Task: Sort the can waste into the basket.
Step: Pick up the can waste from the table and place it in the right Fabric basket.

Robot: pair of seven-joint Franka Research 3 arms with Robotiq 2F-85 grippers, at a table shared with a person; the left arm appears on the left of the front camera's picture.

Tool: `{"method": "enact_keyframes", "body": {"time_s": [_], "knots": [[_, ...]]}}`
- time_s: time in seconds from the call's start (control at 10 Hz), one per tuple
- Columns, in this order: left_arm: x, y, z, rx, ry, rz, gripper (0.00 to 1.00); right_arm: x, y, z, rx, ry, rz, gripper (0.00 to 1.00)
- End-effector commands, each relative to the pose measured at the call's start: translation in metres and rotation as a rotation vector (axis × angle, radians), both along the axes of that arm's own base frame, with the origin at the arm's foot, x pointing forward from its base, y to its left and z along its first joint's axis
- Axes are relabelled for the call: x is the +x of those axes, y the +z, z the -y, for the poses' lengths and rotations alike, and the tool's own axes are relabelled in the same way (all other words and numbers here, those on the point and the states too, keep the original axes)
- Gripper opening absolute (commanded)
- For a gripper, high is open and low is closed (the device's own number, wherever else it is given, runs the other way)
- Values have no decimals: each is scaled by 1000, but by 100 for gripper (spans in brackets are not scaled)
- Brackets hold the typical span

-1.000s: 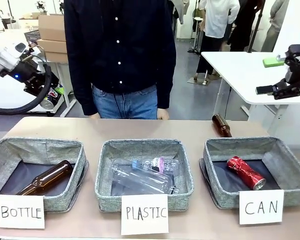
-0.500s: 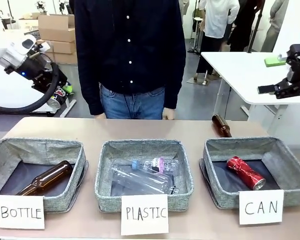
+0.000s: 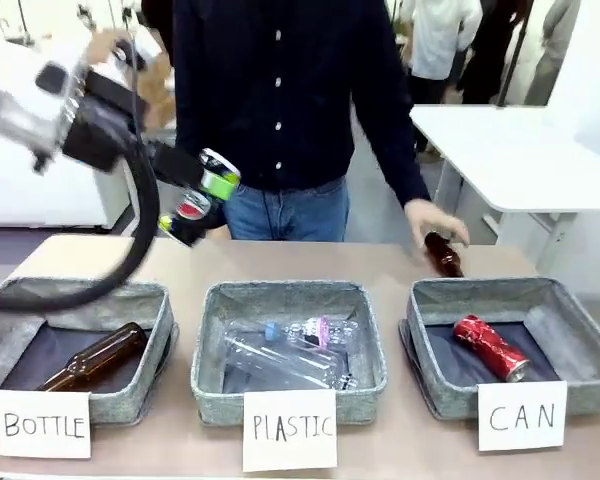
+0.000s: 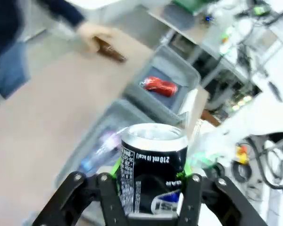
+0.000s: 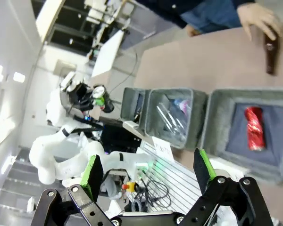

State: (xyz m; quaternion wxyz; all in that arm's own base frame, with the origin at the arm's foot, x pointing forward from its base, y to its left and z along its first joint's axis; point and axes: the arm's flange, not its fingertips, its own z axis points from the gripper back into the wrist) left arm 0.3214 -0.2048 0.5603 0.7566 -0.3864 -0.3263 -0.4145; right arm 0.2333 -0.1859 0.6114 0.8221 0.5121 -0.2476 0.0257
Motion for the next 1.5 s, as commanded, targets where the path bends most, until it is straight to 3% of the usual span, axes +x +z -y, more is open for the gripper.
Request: {"method": "enact_keyframes", "body": {"time_s": [0.0, 0.2, 0.3, 0.4, 0.5, 0.7, 0.9, 1.0, 1.3, 1.4], "knots": [[-10, -25, 95, -140, -184, 197, 44, -36, -6, 45, 43, -86, 5, 100], [-25, -31, 215, -211, -289, 388, 44, -64, -37, 60, 168, -149, 39, 100], [-22, -40, 259, -200, -356, 462, 44, -54, -6, 52, 52, -105, 10, 100], [-24, -49, 297, -123, -455, 404, 44, -54, -6, 52, 52, -105, 10, 100], [-30, -57, 323, -127, -476, 385, 44, -54, -6, 52, 52, -105, 10, 100], [2, -74, 393, -121, -446, 369, 44, -54, -6, 52, 52, -105, 10, 100], [26, -100, 404, -70, -440, 363, 44, -54, -6, 52, 52, -105, 10, 100], [1, -115, 384, -56, -430, 360, 44, -54, -6, 52, 52, -105, 10, 100], [-10, -114, 392, -20, -410, 342, 44, -54, -6, 52, 52, -105, 10, 100], [-10, -116, 391, -8, -421, 338, 100, -54, -6, 52, 52, -105, 10, 100]]}}
